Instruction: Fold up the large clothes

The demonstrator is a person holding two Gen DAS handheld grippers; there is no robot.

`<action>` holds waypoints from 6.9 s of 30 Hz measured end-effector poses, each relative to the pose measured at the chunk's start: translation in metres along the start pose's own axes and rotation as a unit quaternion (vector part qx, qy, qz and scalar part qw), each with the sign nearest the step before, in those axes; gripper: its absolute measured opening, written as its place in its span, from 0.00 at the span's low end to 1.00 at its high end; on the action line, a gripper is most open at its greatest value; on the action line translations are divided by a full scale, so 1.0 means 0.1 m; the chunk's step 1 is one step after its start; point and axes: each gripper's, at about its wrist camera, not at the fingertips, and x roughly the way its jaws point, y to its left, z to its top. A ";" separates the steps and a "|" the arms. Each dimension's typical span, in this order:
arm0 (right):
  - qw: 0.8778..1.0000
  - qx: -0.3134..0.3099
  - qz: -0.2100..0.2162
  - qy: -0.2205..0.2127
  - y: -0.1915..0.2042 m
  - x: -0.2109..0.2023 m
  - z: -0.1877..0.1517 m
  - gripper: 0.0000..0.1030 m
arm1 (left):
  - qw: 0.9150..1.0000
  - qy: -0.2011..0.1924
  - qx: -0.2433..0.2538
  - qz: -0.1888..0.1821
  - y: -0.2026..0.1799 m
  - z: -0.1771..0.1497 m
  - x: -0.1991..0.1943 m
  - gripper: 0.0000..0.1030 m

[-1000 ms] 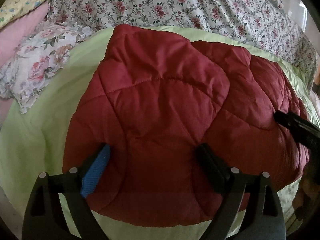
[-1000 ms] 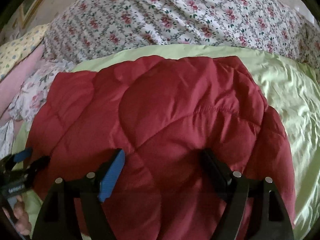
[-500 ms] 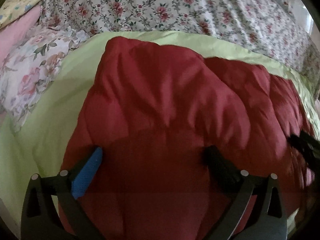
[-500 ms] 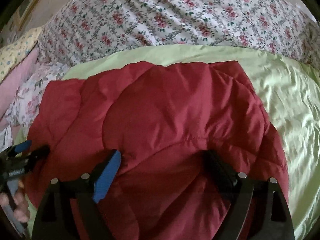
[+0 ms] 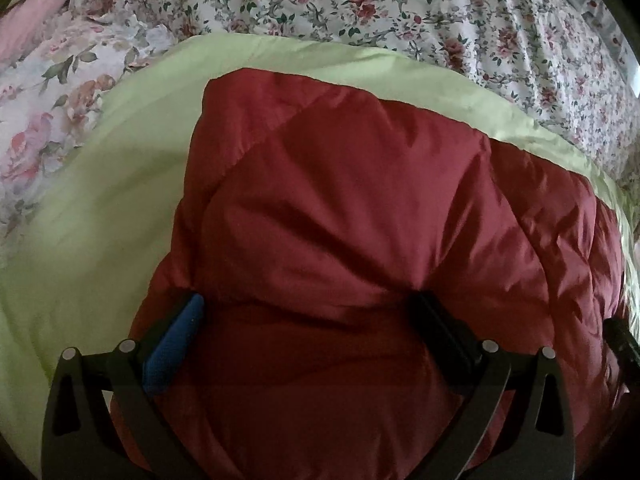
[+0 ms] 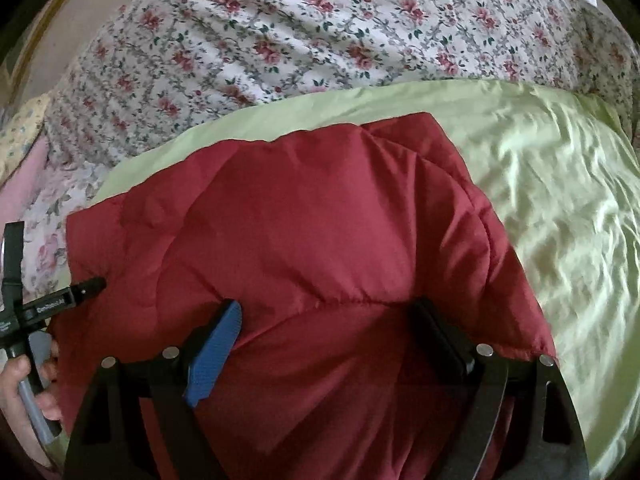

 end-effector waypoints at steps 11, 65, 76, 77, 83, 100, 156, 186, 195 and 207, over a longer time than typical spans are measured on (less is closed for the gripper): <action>1.000 0.006 -0.005 -0.001 -0.04 0.09 -0.03 0.86 | 0.998 -0.049 -0.006 -0.044 0.06 -0.56 -0.82 0.99; 0.996 -0.092 -0.003 -0.008 0.39 -0.76 -0.97 0.95 | 0.998 -0.040 0.027 -0.047 0.05 -1.22 -1.05 1.00; 0.996 -0.090 -0.001 -0.001 0.38 -0.76 -0.92 0.93 | 0.997 -0.023 0.075 -0.020 -0.25 -1.29 -0.92 1.00; 0.996 -0.086 0.006 -0.004 0.37 -0.79 -0.86 0.92 | 0.997 -0.023 0.078 -0.014 -0.26 -1.26 -0.89 1.00; 0.997 -0.064 0.008 0.037 0.24 -0.52 -0.53 0.95 | 0.997 -0.003 0.076 -0.006 -0.26 -1.02 -0.79 1.00; 0.998 -0.039 0.005 0.042 0.20 -0.65 -0.53 1.00 | 0.998 0.025 0.062 0.007 -0.27 -0.97 -0.86 1.00; 0.991 -0.098 0.054 0.068 0.61 -1.12 -0.71 1.00 | 0.994 -0.012 0.095 0.041 -0.34 -1.14 -1.40 1.00; 0.993 -0.088 0.050 0.068 0.62 -1.04 -0.62 1.00 | 0.996 -0.009 0.088 0.029 -0.33 -1.07 -1.37 1.00; 0.993 -0.089 0.050 0.068 0.62 -1.05 -0.62 1.00 | 0.996 -0.008 0.083 0.025 -0.32 -1.06 -1.36 1.00; 0.994 -0.089 0.032 0.062 0.63 -1.05 -0.63 1.00 | 0.997 -0.007 0.079 0.022 -0.32 -1.07 -1.36 1.00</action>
